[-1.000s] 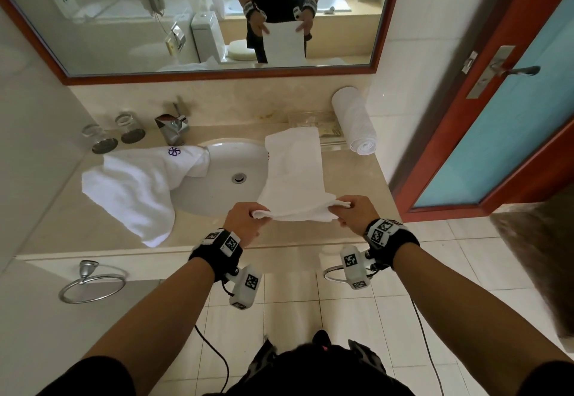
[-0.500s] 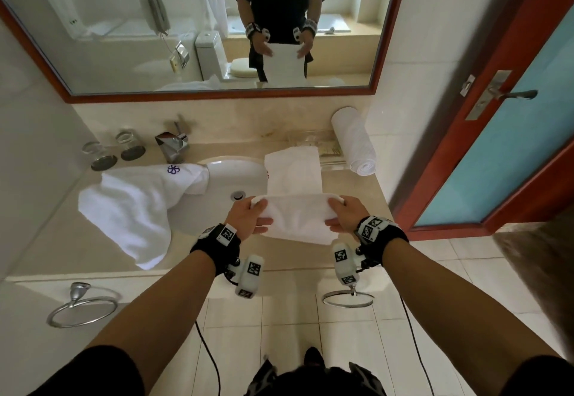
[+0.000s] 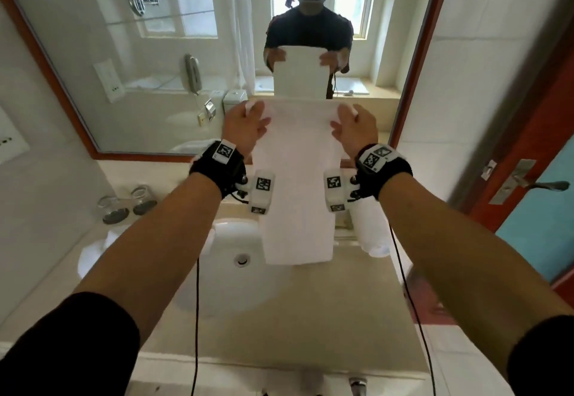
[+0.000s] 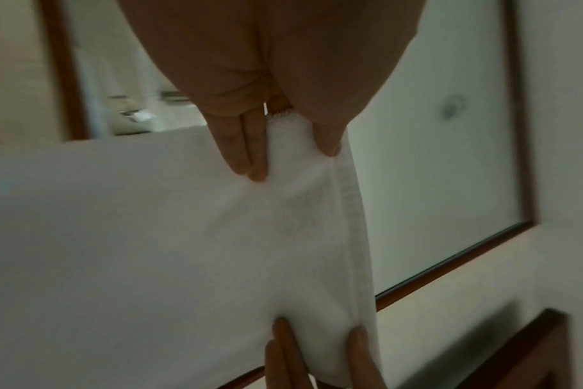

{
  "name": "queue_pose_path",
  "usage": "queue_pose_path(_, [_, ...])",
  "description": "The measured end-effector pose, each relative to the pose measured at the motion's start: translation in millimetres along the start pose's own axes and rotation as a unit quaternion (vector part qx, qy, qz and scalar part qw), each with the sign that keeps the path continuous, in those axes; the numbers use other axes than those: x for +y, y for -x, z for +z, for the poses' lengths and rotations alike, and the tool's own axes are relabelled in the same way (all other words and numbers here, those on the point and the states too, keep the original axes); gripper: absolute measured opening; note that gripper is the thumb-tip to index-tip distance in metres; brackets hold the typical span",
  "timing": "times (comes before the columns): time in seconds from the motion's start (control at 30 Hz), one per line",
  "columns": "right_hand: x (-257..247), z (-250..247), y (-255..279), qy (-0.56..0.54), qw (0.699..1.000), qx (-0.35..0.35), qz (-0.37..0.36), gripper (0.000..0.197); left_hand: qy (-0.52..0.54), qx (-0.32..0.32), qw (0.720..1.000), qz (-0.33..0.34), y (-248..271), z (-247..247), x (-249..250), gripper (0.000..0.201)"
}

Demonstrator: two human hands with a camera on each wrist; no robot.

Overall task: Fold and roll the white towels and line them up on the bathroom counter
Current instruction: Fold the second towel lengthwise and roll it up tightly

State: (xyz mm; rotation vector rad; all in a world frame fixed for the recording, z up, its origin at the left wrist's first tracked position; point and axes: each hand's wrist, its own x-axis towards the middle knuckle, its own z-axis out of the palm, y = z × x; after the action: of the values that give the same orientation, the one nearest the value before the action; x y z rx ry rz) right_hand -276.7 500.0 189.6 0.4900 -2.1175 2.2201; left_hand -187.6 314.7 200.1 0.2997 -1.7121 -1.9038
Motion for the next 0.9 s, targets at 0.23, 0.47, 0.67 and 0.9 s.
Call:
queue_pose_path(0.23, [-92.8, 7.9, -8.9, -0.082, 0.981, 0.011, -0.173, 0.018, 0.049, -0.012, 0.985, 0.163, 5.6, 2.5, 95.7, 0.011])
queue_pose_path(0.47, [-9.2, -4.0, 74.3, -0.026, 0.996, 0.018, -0.088, 0.017, -0.031, -0.021, 0.998, 0.060, 77.4, -35.6, 18.8, 0.016])
queue_pose_path(0.67, [101.0, -22.7, 168.5, 0.094, 0.994, -0.008, 0.062, 0.017, -0.107, -0.046, 0.986, -0.117, 159.6, -82.6, -89.9, 0.023])
queue_pose_path(0.9, [159.7, -51.2, 265.4, 0.190, 0.930, -0.160, 0.271, 0.022, -0.157, -0.092, 0.942, -0.283, 244.6, -127.0, -167.0, 0.032])
